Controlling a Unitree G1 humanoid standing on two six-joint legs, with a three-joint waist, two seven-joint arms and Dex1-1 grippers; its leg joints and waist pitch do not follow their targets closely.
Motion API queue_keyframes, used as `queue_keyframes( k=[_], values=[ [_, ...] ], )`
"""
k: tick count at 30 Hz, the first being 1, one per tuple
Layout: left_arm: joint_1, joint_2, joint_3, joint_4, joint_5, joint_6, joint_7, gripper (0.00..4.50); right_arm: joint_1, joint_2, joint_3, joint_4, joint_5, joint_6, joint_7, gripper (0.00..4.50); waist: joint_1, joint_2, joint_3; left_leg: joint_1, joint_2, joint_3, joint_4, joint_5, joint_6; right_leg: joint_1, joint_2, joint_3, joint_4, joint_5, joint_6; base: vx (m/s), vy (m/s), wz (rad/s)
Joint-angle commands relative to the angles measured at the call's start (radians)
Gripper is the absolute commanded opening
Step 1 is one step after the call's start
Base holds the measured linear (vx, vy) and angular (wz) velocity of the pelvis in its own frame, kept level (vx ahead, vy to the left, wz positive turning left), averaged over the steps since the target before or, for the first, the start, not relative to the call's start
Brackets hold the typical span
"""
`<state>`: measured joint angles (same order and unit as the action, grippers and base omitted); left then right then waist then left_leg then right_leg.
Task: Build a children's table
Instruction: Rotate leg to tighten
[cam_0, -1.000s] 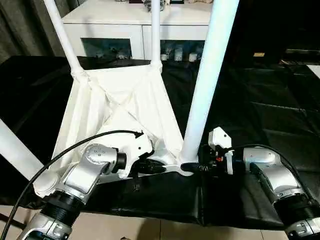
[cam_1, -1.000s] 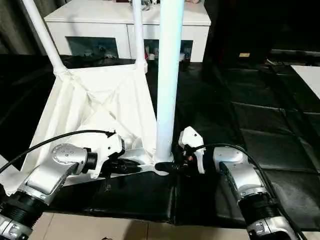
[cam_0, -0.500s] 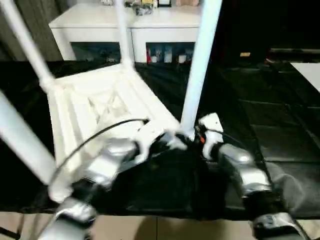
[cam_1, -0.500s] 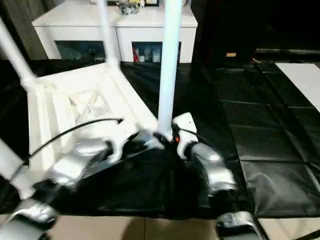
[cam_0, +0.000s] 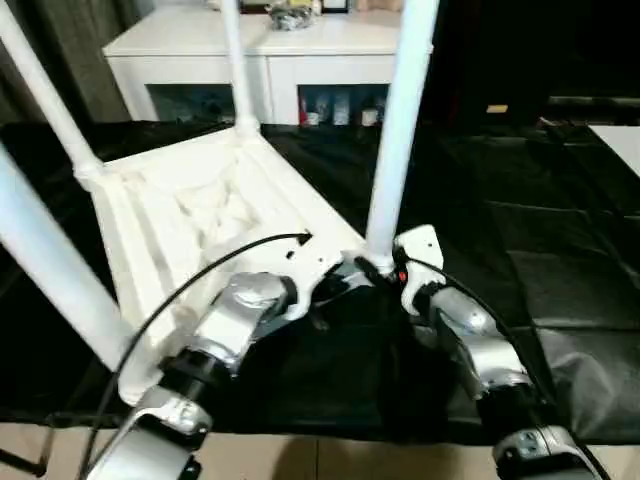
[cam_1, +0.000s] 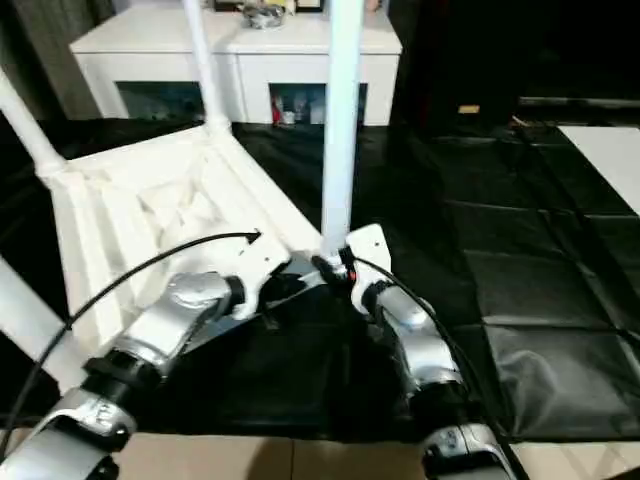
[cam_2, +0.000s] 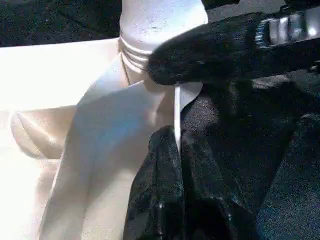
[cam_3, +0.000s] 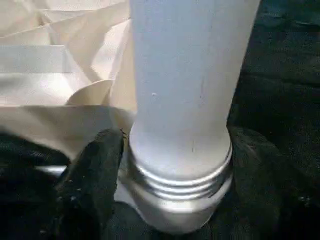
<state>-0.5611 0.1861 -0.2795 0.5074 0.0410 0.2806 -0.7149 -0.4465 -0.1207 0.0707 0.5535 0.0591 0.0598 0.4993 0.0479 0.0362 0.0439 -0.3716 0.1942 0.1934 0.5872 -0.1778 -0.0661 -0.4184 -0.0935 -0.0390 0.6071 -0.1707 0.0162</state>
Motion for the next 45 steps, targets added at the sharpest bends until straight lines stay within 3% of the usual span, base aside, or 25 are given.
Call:
queue_keyframes(
  k=[1,2,3,4,6,10,14,17,26,39,45],
  values=[
    [0.027,0.024,0.03,-0.057,-0.057,-0.039,-0.071,0.0,0.007,-0.01,0.056,-0.039,0.043,-0.008,0.149,3.8,0.006,-0.025,-0.056,-0.003,0.019,-0.015,-0.073,-0.284,0.051,0.048,-0.039,0.023,-0.093,-0.382,-0.16,0.0,0.0,0.0],
    [0.027,0.024,0.03,-0.057,-0.057,-0.039,-0.071,0.0,0.007,-0.01,0.056,-0.039,0.043,-0.008,0.149,3.9,0.007,-0.021,-0.058,-0.002,0.02,-0.016,-0.072,-0.284,0.051,0.048,-0.041,0.023,-0.093,-0.385,-0.16,0.0,0.0,0.0],
    [0.063,0.068,0.02,-0.125,-0.098,-0.046,-0.187,0.0,0.017,-0.074,0.077,-0.073,0.075,-0.008,0.305,3.99,0.008,-0.022,-0.059,-0.002,0.021,-0.017,-0.071,-0.273,0.05,0.05,-0.04,0.023,-0.09,-0.368,-0.167,0.0,0.0,0.0],
    [0.069,0.077,0.018,-0.138,-0.107,-0.046,-0.207,0.0,0.02,-0.087,0.083,-0.08,0.078,-0.009,0.331,3.99,0.007,-0.022,-0.06,-0.003,0.023,-0.016,-0.071,-0.273,0.054,0.051,-0.039,0.024,-0.087,-0.349,-0.173,0.0,0.0,0.0],
    [0.089,0.102,0.013,-0.179,-0.135,-0.048,-0.273,0.0,0.027,-0.128,0.102,-0.102,0.088,-0.015,0.412,3.99,0.008,-0.017,-0.059,0.003,0.027,-0.01,-0.068,-0.256,0.07,0.045,-0.034,0.026,-0.082,-0.273,-0.21,0.0,0.0,0.0],
    [0.118,0.165,0.0,-0.259,-0.189,-0.004,-0.385,0.0,0.039,-0.211,0.121,-0.134,0.109,-0.011,0.567,3.99,0.016,-0.015,-0.06,0.006,0.03,-0.009,-0.067,-0.25,0.071,0.046,-0.034,0.025,-0.073,-0.223,-0.239,0.0,0.0,0.0],
    [0.13,0.193,-0.001,-0.29,-0.207,0.018,-0.424,0.0,0.048,-0.262,0.146,-0.151,0.11,-0.009,0.658,3.99,0.028,-0.012,-0.062,0.01,0.033,-0.006,-0.065,-0.237,0.075,0.046,-0.031,0.024,-0.066,-0.169,-0.261,0.0,0.0,0.0],
    [0.137,0.206,0.005,-0.304,-0.215,0.032,-0.443,0.0,0.052,-0.293,0.174,-0.15,0.093,-0.023,0.71,3.99,0.038,-0.016,-0.063,0.008,0.032,-0.004,-0.063,-0.221,0.077,0.047,-0.033,0.025,-0.064,-0.16,-0.264,0.0,0.0,0.0],
    [0.139,0.215,0.016,-0.316,-0.216,0.046,-0.452,0.0,0.028,-0.279,0.166,-0.106,0.093,-0.028,0.711,3.99,0.039,-0.017,-0.063,0.005,0.03,-0.006,-0.062,-0.217,0.07,0.048,-0.035,0.024,-0.066,-0.193,-0.25,0.0,0.0,0.0],
    [0.141,0.218,0.013,-0.321,-0.216,0.055,-0.46,0.0,0.026,-0.259,0.153,-0.086,0.11,-0.033,0.705,2.86,0.041,-0.016,-0.066,0.004,0.03,-0.005,-0.057,-0.192,0.08,0.051,-0.034,0.023,-0.06,-0.147,-0.263,0.0,0.0,0.0],
    [0.14,0.212,0.013,-0.315,-0.21,0.058,-0.447,0.0,0.025,-0.241,0.144,-0.076,0.105,-0.036,0.676,2.71,0.039,-0.016,-0.064,0.005,0.03,-0.006,-0.059,-0.216,0.068,0.05,-0.035,0.023,-0.062,-0.182,-0.256,0.0,0.0,0.0]
  ],
)
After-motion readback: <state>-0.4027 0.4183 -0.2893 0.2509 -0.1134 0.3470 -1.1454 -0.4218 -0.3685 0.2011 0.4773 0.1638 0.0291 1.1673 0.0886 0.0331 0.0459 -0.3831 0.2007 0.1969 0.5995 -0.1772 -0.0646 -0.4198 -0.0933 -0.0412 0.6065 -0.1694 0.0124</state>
